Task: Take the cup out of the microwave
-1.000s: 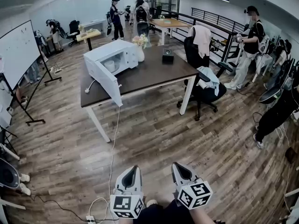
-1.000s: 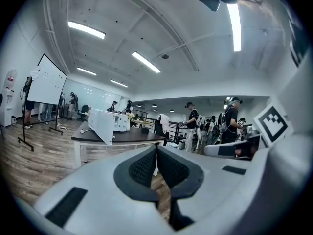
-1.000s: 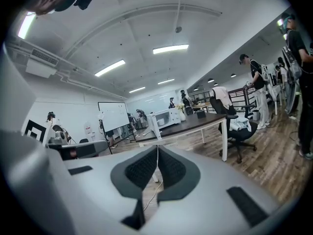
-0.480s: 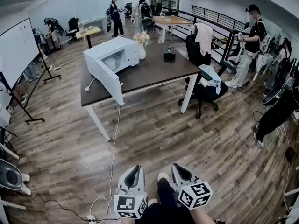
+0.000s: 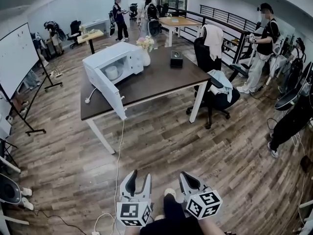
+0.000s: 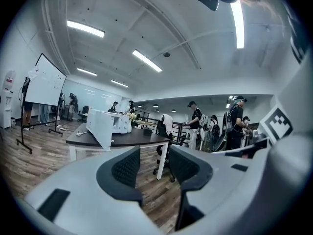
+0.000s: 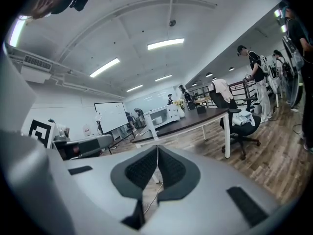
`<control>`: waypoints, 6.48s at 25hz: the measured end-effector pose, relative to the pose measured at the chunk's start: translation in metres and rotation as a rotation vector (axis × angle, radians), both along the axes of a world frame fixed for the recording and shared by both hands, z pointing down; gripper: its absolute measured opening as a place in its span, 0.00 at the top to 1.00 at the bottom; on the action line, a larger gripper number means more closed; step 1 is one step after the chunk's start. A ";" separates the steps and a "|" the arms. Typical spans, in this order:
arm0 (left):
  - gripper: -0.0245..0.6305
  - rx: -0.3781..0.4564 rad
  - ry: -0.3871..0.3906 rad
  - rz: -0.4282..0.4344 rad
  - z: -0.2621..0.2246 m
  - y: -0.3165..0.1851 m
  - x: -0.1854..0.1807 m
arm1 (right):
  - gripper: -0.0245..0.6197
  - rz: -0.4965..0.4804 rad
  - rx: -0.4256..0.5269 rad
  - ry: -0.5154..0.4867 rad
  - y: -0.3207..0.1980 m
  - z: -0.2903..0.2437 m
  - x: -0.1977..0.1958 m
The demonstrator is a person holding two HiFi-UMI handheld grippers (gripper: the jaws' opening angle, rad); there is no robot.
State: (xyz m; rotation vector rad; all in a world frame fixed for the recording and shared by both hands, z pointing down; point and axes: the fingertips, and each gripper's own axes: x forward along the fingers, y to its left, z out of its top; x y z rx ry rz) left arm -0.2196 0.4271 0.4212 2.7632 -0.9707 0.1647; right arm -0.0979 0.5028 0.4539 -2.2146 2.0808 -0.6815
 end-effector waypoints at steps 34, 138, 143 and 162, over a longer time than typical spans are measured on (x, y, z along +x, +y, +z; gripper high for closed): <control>0.23 0.026 -0.041 -0.211 0.010 -0.181 0.145 | 0.97 -0.119 0.038 -0.079 -0.177 0.006 0.164; 0.23 -0.107 -0.064 -0.857 0.091 -0.800 0.221 | 0.97 -0.689 -0.180 -0.048 -0.827 0.072 0.264; 0.23 -0.106 -0.098 -0.889 0.099 -0.832 0.211 | 0.97 -0.694 -0.210 -0.058 -0.830 0.078 0.258; 0.23 -0.137 -0.153 -0.962 0.136 -0.900 0.173 | 0.97 -0.647 -0.308 -0.044 -0.845 0.095 0.243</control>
